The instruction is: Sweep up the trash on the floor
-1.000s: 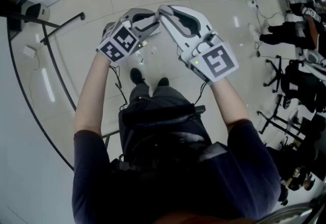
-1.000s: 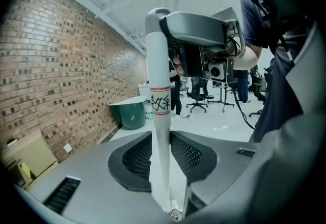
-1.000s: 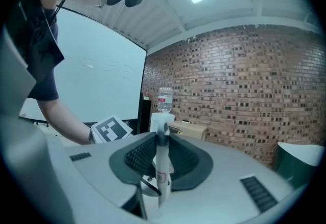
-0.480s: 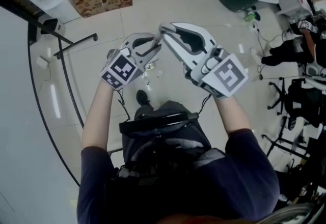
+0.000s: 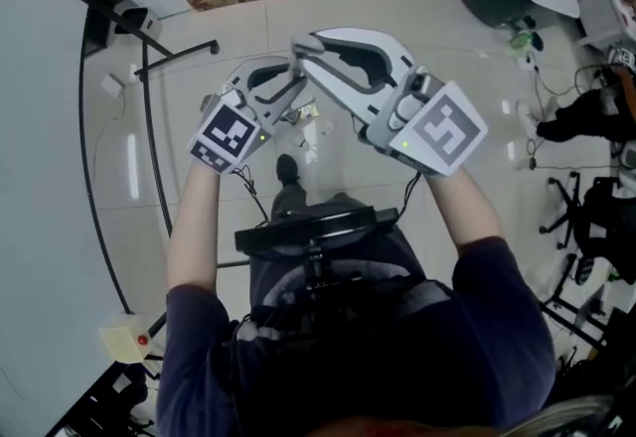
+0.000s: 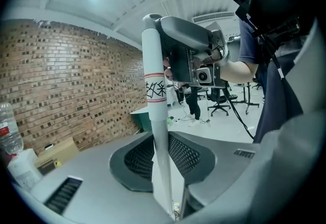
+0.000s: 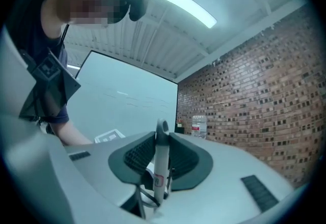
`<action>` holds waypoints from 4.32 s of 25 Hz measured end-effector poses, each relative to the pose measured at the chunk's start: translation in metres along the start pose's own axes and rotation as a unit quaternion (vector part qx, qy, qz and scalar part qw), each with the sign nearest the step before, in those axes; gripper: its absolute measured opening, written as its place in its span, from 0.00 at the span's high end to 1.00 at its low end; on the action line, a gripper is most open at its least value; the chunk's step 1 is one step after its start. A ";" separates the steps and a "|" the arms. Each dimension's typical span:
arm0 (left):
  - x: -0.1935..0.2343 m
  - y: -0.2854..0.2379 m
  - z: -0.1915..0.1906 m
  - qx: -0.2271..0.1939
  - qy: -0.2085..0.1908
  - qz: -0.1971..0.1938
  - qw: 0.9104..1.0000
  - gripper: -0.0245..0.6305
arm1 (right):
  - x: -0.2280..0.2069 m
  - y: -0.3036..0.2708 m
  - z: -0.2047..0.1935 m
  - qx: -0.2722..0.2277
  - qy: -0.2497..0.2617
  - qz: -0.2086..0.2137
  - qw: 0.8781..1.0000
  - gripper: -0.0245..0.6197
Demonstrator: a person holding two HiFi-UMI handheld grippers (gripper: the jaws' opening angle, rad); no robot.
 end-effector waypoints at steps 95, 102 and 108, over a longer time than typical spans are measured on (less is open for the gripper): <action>-0.111 -0.099 -0.220 0.193 0.032 -0.084 0.977 0.83 | 0.018 -0.001 -0.261 0.157 -0.178 -0.174 0.956 0.78; -0.083 -0.138 -0.214 0.170 0.003 -0.141 0.975 0.82 | -0.022 0.001 -0.263 0.157 -0.179 -0.230 0.944 0.78; -0.067 -0.158 -0.203 0.164 0.000 -0.156 0.974 0.83 | -0.044 0.004 -0.260 0.159 -0.174 -0.240 0.942 0.78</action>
Point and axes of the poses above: the fingertips, and each gripper's own axes: y backward along the fingers, x to its left, z out of its top, the point moved 7 cm from there along y, backward along the fingers, and after that the axes turned 13 degrees about z, right-handed, at the moved point
